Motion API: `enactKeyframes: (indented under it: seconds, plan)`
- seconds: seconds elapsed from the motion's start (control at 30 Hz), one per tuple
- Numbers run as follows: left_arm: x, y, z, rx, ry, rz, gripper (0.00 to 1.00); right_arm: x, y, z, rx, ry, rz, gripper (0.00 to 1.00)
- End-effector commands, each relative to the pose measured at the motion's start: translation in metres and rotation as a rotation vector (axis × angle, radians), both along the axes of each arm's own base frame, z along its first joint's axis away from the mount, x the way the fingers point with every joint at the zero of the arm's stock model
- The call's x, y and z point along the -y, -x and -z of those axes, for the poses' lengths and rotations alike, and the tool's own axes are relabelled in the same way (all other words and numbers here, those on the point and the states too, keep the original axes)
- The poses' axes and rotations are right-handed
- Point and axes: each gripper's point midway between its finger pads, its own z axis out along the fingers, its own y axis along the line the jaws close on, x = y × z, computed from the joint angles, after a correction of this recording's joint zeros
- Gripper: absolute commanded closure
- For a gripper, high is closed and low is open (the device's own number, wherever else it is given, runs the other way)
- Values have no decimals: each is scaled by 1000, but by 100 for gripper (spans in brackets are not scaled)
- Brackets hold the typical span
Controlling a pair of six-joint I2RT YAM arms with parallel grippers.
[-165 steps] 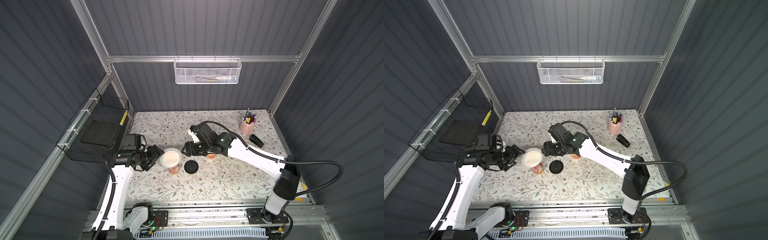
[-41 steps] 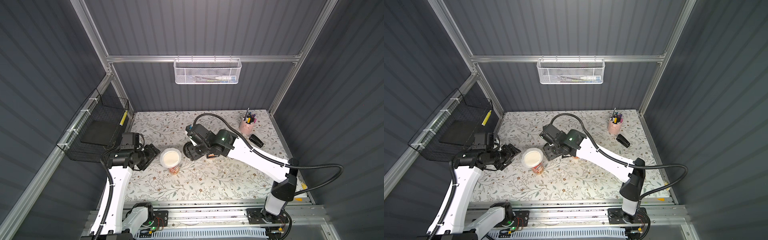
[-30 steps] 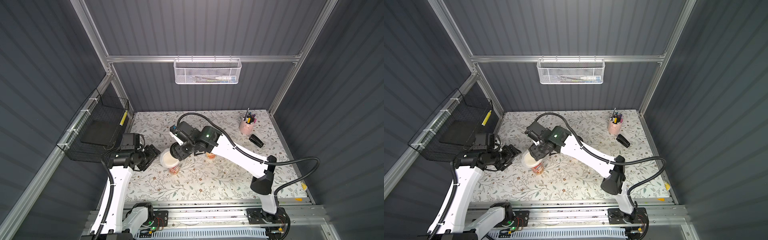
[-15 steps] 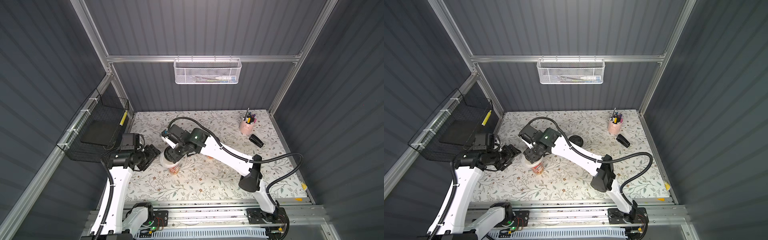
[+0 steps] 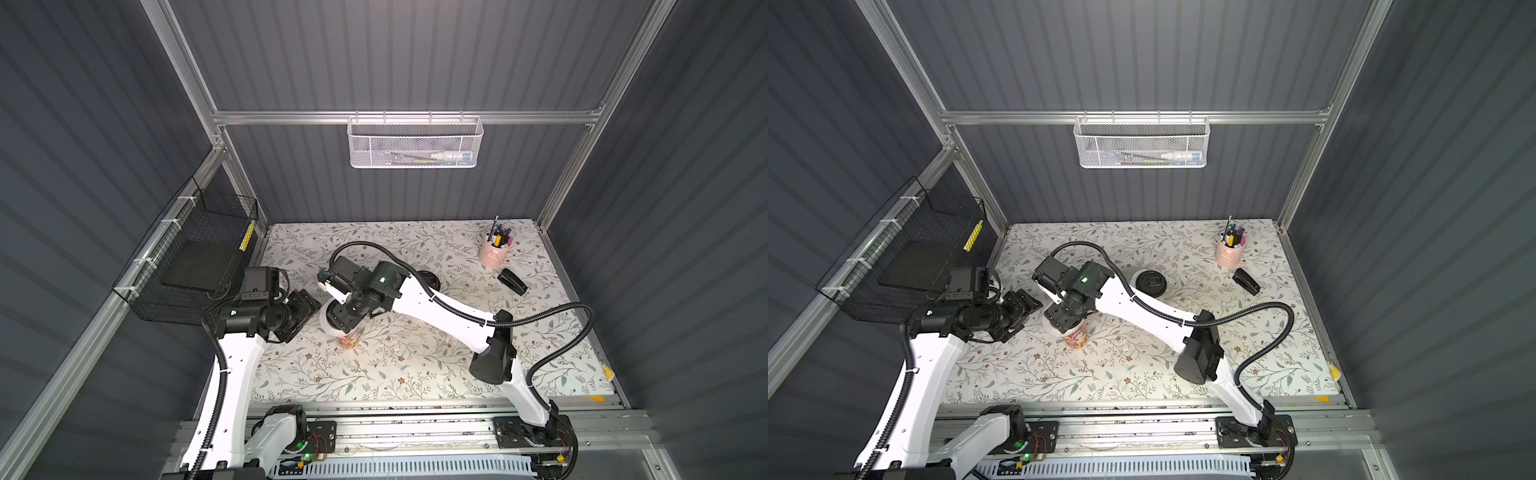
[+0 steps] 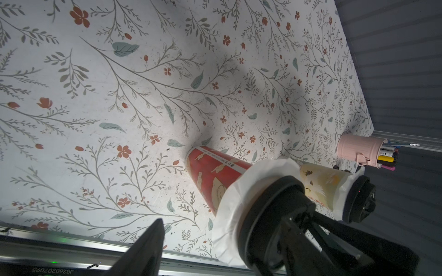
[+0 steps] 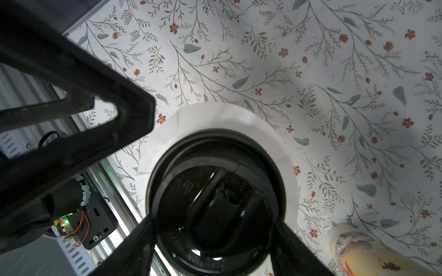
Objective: Put the leak-proof paper on the milk tea cups
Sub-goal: Secure the cup lid on the cup.
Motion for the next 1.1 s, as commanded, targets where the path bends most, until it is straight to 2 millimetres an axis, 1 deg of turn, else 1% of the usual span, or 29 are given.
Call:
enactKeyframes:
  seconds: [0.0, 0.2, 0.3, 0.43, 0.67, 0.87, 1.07]
  plan:
    - [-1, 6, -3, -2, -5, 6, 24, 3, 2, -2, 15, 24, -14, 28]
    - [-1, 7, -1, -6, -5, 6, 24, 1, 2, 1, 12, 24, -15, 22]
    - [-1, 7, 0, -8, -6, 7, 24, -2, 2, 0, 8, 10, -17, 22]
    - [-1, 9, 3, -16, -3, 8, 24, -6, 2, 4, 3, 4, -17, 21]
    - [1, 14, 14, -43, 7, 14, 24, -14, 1, 18, -16, 4, -24, 21]
    - [2, 15, 20, -51, 9, 18, 24, -10, 2, 32, -30, 38, -19, 20]
    - [4, 17, 23, -51, 22, 27, 25, -3, 7, 47, -55, 73, -24, 21]
